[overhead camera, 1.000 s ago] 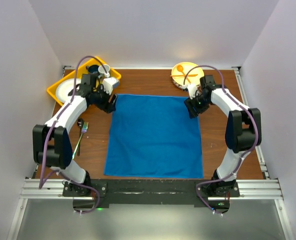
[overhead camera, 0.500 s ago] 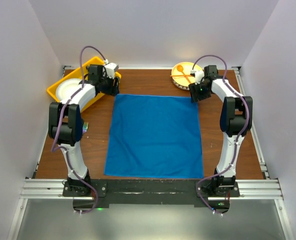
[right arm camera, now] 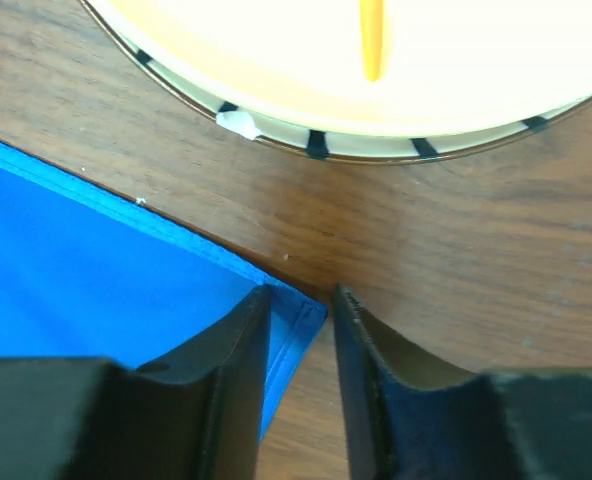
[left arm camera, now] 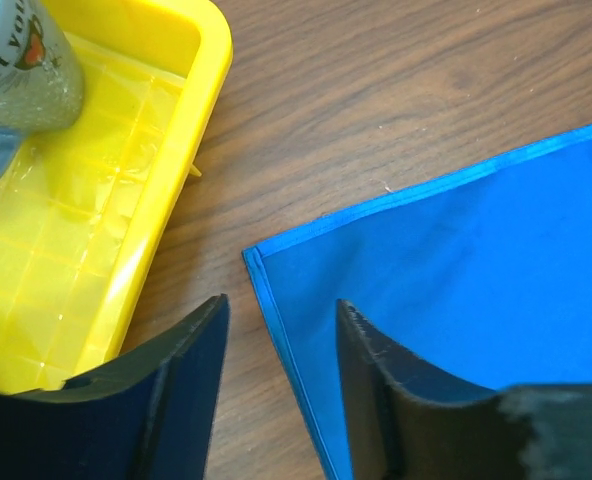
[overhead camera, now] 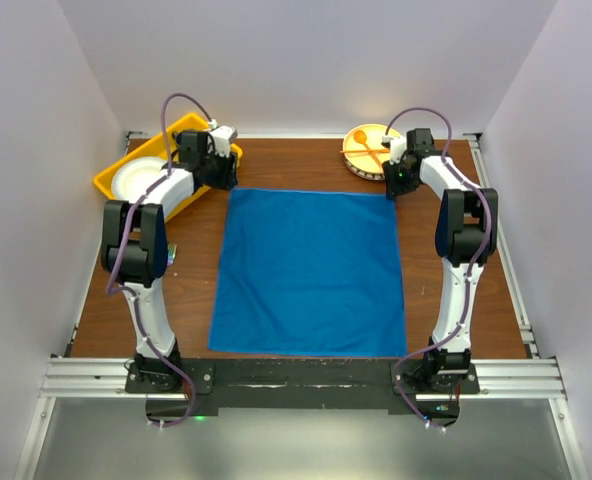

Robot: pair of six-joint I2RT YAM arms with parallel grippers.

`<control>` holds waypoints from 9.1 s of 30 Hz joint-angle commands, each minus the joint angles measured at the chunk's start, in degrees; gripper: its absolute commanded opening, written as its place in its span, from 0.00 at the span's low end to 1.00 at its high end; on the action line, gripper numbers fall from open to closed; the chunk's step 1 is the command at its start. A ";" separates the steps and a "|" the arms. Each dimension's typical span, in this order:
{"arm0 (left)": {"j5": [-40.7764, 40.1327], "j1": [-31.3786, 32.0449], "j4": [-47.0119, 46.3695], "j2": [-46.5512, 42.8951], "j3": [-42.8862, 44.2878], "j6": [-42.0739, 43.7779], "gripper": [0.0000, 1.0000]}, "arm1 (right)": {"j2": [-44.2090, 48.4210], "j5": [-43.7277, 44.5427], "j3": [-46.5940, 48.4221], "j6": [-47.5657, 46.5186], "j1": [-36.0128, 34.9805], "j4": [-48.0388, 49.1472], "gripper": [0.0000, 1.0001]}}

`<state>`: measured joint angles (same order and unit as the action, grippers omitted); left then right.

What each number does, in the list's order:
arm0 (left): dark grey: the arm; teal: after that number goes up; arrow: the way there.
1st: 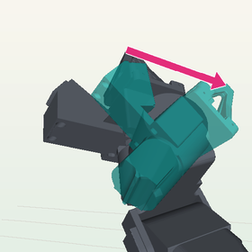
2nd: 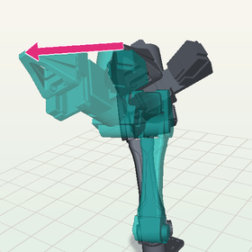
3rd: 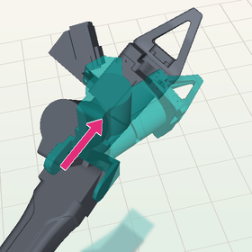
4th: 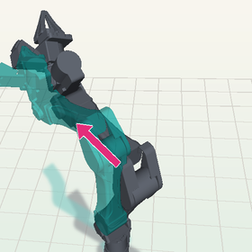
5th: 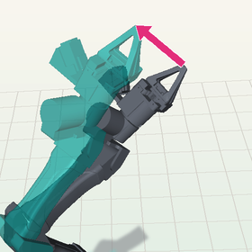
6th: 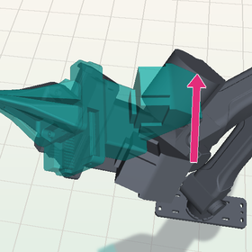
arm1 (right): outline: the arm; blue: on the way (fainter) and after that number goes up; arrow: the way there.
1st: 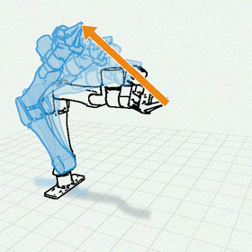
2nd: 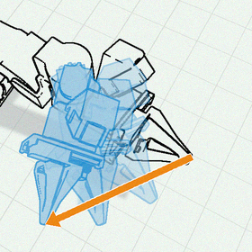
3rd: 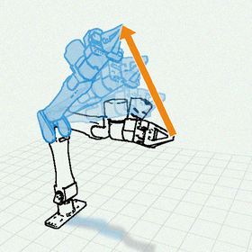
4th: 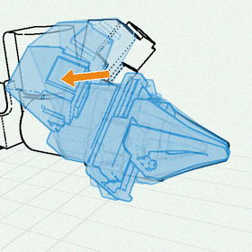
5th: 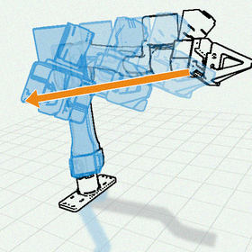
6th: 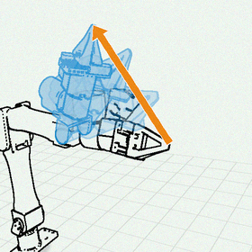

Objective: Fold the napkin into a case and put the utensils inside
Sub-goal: Pick up the flattened napkin from the center of the board, then fold and flatten the napkin at the center of the board, then smooth out the rectangle-folded napkin at the center of the board.

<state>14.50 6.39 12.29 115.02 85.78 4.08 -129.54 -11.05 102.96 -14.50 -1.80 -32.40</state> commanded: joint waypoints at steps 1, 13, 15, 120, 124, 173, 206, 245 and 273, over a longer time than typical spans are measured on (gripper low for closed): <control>-0.44 0.29 -1.84 2.48 2.38 0.84 0.49 | -0.72 -1.08 1.02 0.53 0.05 1.38 0.24; -6.41 3.27 -3.15 6.53 4.48 4.01 0.47 | -0.98 -2.40 -0.04 -0.53 0.13 1.55 0.00; -9.38 3.98 -3.24 7.67 5.62 4.01 0.45 | -0.98 -2.40 -0.12 -0.70 0.13 1.47 0.00; 10.73 1.87 26.46 -36.45 -34.71 36.44 0.00 | 35.58 -6.53 -37.11 -17.58 -3.29 -15.16 0.00; 9.06 1.87 24.45 -36.10 -38.48 36.44 0.00 | 33.92 -4.86 -41.07 -18.37 -3.65 -12.34 0.00; 10.02 4.24 28.04 -41.10 -45.61 40.74 0.10 | 38.48 -2.31 -45.13 -21.88 -10.77 -18.92 0.04; 11.08 4.77 27.87 -43.30 -46.22 40.66 0.48 | 36.46 -4.16 -44.15 -24.87 -10.77 -22.53 0.45; 17.58 8.89 -27.74 -39.45 -35.23 -33.77 1.00 | 37.26 -32.63 -24.28 34.33 -13.13 18.59 0.98; 22.14 3.19 -59.75 -4.89 -49.20 -52.94 1.00 | 8.07 -39.66 -33.52 37.97 -11.83 33.03 0.98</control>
<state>34.92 12.88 -45.34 108.66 40.36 -48.97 -119.22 -50.59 70.94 28.10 -16.78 3.49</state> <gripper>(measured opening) 0.997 0.983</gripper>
